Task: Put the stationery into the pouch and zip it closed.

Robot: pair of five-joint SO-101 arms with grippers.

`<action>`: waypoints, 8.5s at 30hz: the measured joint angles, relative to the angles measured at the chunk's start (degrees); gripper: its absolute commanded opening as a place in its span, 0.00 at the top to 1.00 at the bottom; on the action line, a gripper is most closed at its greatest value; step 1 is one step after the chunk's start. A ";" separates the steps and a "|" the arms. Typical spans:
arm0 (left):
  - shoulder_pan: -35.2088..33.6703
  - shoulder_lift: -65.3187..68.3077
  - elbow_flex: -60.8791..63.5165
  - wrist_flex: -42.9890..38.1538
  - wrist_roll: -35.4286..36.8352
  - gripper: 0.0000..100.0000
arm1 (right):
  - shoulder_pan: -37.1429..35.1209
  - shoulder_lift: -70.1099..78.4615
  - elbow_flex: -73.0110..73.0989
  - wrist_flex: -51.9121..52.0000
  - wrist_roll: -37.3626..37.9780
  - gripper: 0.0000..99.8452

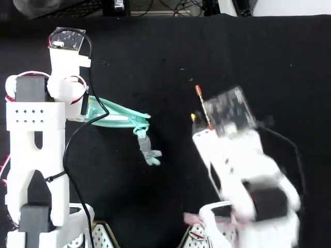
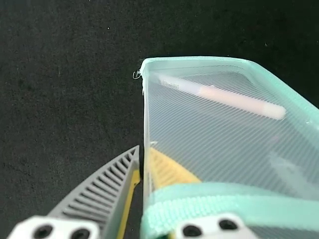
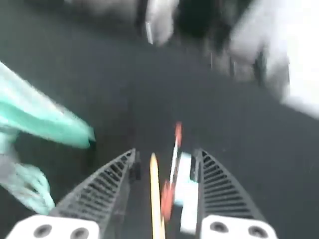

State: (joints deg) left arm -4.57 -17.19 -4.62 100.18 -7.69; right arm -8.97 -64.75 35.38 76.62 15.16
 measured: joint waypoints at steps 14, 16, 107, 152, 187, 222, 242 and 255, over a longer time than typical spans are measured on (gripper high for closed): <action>0.00 0.00 0.00 0.00 0.00 0.97 | -0.62 27.34 18.81 -23.74 8.70 0.83; 0.00 0.00 0.00 0.00 0.00 0.97 | -0.62 32.53 18.29 -25.85 9.41 0.83; 0.00 0.00 1.14 -0.09 0.00 0.97 | -39.82 -4.31 21.80 -82.99 -9.49 0.99; 0.00 0.00 1.14 -0.09 -0.09 0.97 | 5.10 0.53 26.81 -31.91 -5.71 0.84; 0.00 0.00 1.14 -0.09 -0.09 0.97 | 6.33 105.49 -53.27 -17.58 0.18 0.95; 0.00 0.00 1.14 -0.09 -0.09 0.97 | -9.49 58.90 -78.95 24.18 -4.04 0.99; 0.00 0.00 1.14 -0.09 -0.09 0.97 | -34.99 -2.20 0.97 -45.63 -9.32 0.95; 0.00 0.00 1.14 -0.09 -0.09 0.97 | -35.96 -12.40 29.45 -86.07 -8.53 0.99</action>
State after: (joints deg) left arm -4.57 -17.19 -3.47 100.09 -7.78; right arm -44.92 -77.14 64.84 -9.45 6.64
